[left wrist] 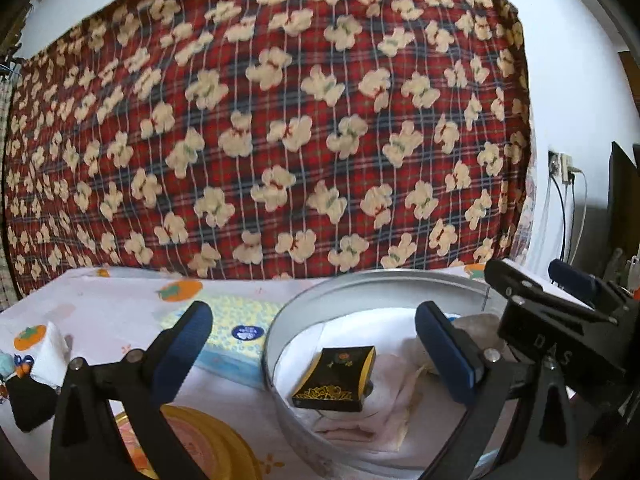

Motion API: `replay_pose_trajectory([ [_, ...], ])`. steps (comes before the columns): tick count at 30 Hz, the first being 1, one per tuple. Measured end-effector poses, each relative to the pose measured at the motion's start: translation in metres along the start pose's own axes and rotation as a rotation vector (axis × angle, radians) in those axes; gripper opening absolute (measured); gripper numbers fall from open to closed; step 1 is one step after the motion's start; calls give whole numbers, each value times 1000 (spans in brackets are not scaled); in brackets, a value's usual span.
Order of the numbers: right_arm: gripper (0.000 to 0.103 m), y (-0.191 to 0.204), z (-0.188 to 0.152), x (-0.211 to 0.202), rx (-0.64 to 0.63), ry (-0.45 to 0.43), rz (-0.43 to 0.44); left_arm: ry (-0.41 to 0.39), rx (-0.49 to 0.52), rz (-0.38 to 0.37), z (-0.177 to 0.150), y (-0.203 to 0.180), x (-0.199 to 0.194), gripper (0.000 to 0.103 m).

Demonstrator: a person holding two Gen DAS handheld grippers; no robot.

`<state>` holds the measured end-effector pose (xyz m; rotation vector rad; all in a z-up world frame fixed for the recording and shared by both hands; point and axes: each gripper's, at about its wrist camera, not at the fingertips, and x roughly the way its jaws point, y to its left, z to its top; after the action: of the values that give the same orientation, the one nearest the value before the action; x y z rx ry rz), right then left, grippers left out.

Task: Organize soft objects
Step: 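Withdraw both grippers from the tin toward the black cloth and pompom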

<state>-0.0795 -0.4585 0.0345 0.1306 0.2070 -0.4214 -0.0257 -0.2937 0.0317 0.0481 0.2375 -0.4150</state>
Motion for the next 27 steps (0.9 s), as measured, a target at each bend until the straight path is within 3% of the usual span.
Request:
replay_pose_trajectory([
  [3, 84, -2, 1, -10, 14, -42, -9, -25, -6, -2, 0, 4, -10, 103],
  [18, 84, 9, -7, -22, 45, -31, -47, 13, -129, 64, -12, 54, -37, 103],
  [27, 84, 48, -16, -49, -43, -51, -27, 16, -65, 75, -17, 74, -59, 103],
])
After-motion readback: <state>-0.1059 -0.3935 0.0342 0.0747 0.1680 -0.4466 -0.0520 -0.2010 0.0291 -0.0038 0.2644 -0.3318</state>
